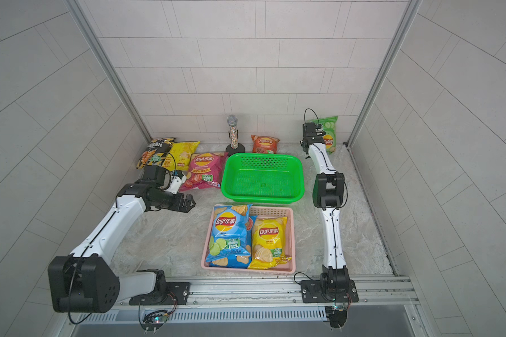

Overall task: Put the potato chips into the basket
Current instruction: Pick up the potato chip from the corner of the board, then place the potato chip in the basket.

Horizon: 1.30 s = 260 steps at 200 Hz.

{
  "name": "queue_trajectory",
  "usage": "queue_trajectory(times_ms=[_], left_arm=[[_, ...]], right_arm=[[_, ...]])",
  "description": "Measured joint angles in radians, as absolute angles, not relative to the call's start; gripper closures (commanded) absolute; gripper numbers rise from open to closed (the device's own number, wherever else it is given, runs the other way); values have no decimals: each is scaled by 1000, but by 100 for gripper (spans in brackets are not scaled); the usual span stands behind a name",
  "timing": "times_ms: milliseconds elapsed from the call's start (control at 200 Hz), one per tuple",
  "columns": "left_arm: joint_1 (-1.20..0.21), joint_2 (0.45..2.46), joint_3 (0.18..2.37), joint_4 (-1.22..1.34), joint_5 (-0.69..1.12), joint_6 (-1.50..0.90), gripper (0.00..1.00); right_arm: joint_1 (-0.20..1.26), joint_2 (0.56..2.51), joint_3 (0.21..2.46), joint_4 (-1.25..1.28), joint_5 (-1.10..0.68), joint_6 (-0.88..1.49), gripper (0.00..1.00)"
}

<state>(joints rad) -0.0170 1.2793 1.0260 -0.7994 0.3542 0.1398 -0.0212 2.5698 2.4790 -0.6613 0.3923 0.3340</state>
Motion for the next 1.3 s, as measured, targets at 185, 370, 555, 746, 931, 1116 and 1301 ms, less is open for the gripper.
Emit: queue_trajectory(times_ms=[185,370,555,746,931,1116,1301], left_arm=[[-17,1275,1026,-799,353,140,1],[-17,1266,1026,-799,354,140,0],[-17,1263,1026,-800,354,140,1],[-17,1243,1026,-800,355,140,1],[-17,1236,1026,-800,355,140,1],[-17,1233,1026,-800,358,140,1],[-17,1232,1026,-800,360,140,0]], right_arm=[[9,2343,2325,-663,459,295,100],[42,2098,2157,-699,475,296,100],[122,1787,1835,-713,478,314,100],[310,1490,1576,-762,487,346,100],[527,1258,1460,-905,497,443,100],[802,1138,1419,-1144,495,637,100],[1084,1163,1383,-1355,455,860,100]])
